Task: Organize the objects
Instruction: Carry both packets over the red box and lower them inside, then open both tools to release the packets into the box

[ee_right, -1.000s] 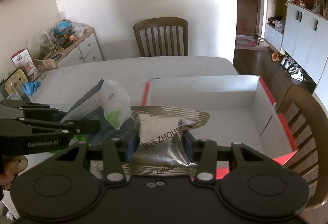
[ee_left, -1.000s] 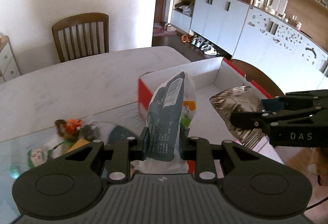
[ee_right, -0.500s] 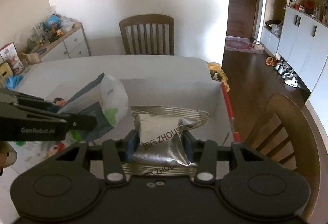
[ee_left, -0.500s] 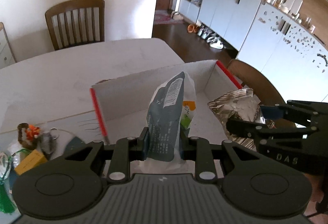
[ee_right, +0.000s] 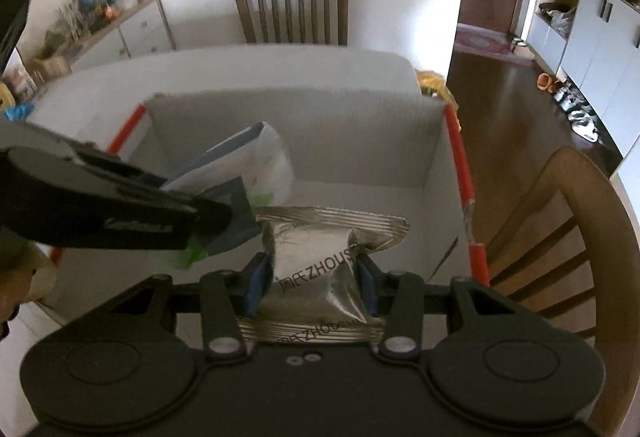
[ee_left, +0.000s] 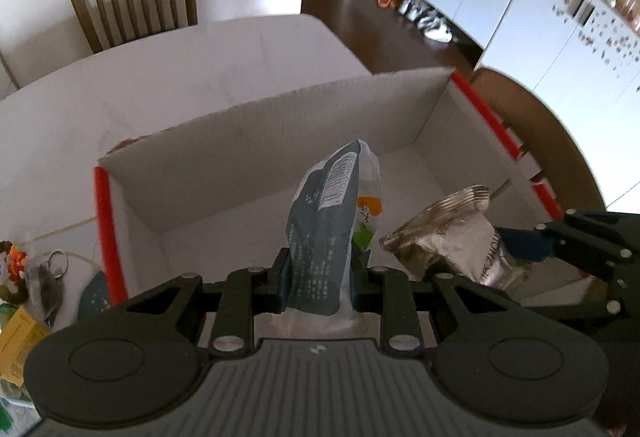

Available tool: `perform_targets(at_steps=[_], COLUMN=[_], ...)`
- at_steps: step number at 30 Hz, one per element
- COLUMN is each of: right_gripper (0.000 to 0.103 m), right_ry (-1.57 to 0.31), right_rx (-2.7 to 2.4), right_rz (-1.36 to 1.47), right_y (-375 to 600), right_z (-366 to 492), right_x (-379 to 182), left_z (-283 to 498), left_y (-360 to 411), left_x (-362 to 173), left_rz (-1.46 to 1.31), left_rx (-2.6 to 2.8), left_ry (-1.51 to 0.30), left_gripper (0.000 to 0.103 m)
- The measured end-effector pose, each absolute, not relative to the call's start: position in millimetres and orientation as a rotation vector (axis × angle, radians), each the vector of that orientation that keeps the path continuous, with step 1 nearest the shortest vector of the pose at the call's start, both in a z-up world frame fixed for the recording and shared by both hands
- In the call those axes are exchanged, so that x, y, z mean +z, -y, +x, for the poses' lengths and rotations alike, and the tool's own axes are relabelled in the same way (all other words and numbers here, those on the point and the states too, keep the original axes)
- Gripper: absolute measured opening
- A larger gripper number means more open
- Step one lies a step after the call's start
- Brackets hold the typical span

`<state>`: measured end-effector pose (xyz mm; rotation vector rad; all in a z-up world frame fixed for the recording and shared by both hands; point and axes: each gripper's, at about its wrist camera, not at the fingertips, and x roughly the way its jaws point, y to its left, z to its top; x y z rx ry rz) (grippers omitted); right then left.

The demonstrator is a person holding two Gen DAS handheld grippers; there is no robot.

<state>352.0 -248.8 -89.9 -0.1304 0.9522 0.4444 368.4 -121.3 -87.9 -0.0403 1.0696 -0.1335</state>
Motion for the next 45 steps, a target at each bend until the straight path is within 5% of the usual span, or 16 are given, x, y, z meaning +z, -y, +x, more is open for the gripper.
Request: perform_targets(at_steps=[24, 27, 29, 30, 45], right_gripper=[0.045, 0.046, 0.046, 0.046, 0.049], right_ry=[-1.04, -1.032, -1.027, -1.024, -0.945], right_rx=[0.481, 0.473, 0.47, 0.469, 0.481], right_rz=[-0.233, -0.228, -0.222, -0.22, -0.161], right_y=[242.5, 247.7, 247.7, 247.6, 253.6], right_z=[363.1, 360.9, 361.5, 362.0, 333.7], right_x=[-109.6, -106.5, -103.4, -102.2, -61.9], left_z=[383.5, 381.7, 379.1, 379.6, 342.6], left_y=[138.3, 139.5, 139.5, 138.9, 118.3], left_x=[-136.9, -133.6, -129.2, -125.9, -71.1], left_rz=[0.029, 0.048, 0.053, 0.046, -0.025], left_rx=[-0.149, -0.168, -0.17, -0.174, -0.208], left_ry=[-1.224, -1.22, -1.201, -1.191, -1.057], left_gripper=[0.028, 0.038, 0.058, 0.06, 0.061])
